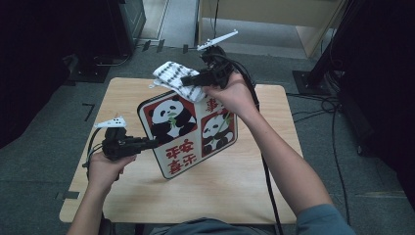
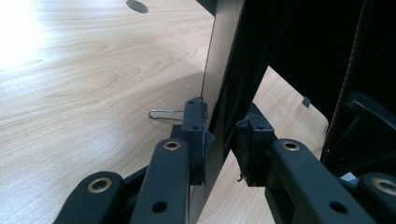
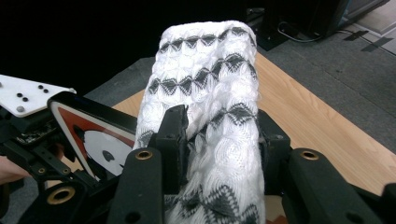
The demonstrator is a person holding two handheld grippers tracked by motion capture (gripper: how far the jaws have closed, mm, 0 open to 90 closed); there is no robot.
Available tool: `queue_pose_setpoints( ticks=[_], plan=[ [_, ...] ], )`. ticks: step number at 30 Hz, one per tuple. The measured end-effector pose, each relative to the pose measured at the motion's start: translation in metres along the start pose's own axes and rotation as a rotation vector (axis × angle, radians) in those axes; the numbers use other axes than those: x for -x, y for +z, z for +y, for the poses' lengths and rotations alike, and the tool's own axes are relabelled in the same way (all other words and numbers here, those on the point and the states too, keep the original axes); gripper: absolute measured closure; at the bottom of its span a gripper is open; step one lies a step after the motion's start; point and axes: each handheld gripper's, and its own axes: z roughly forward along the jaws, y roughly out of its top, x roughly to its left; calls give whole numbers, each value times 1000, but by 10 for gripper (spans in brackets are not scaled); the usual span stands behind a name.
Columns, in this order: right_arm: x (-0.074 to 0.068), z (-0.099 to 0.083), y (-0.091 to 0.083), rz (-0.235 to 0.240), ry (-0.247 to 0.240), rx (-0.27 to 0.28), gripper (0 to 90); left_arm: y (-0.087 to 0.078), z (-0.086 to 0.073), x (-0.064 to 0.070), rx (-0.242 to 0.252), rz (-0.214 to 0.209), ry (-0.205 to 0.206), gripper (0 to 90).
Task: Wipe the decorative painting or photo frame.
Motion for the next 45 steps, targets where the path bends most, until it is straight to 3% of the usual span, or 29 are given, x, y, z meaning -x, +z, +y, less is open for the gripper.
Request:
queue_pose_setpoints(
  ticks=[25, 31, 36, 45],
  plan=[
    [20, -6, -17, -51, -7, -5, 640, 0, 0, -1, -2, 3, -3, 762],
    [22, -5, -20, -38, 23, -14, 671, 0, 0, -1, -5, -1, 5, 760],
    [24, -1, -20, -63, 16, -20, 673, 1, 0, -1, -5, -2, 4, 761],
    [36, 0, -19, -88, 43, -32, 663, 0, 0, -1, -8, -2, 6, 760]
  ],
)
